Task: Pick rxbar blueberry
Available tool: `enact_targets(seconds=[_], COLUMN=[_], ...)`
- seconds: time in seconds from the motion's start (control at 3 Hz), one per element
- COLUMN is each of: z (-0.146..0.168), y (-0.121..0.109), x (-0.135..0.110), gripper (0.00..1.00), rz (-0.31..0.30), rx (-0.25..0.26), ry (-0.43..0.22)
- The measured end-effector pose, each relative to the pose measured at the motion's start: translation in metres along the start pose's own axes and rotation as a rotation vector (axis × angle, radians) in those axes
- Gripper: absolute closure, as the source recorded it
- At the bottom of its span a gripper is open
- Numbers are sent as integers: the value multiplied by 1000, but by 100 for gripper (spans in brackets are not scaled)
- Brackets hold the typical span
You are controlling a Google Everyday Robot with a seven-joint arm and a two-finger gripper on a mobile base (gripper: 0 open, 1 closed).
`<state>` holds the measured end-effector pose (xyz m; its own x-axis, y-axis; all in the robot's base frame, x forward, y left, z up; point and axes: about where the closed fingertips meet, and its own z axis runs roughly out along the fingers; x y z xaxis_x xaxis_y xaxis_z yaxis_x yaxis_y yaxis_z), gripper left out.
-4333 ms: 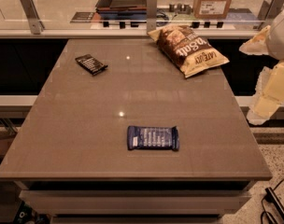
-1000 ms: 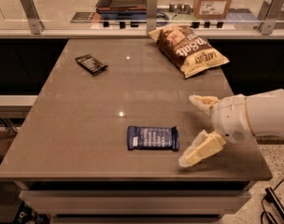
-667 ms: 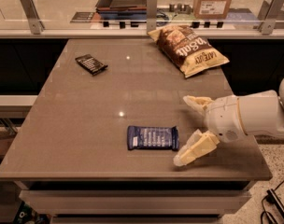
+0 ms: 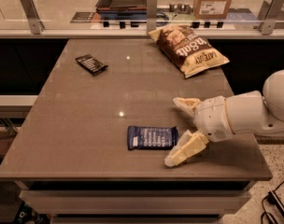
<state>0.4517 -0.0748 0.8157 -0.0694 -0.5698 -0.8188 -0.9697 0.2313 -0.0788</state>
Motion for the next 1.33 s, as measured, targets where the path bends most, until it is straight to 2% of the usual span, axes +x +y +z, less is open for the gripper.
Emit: enact_targets(seconds=[0.33,0.67,1.33], z=[12,12,13], y=[3,4,5], x=[-3,-5,-7], gripper=[0,18,64], rz=[-4,-8,-14], rx=[-34,-34,-38], ry=[-6,-5,-4])
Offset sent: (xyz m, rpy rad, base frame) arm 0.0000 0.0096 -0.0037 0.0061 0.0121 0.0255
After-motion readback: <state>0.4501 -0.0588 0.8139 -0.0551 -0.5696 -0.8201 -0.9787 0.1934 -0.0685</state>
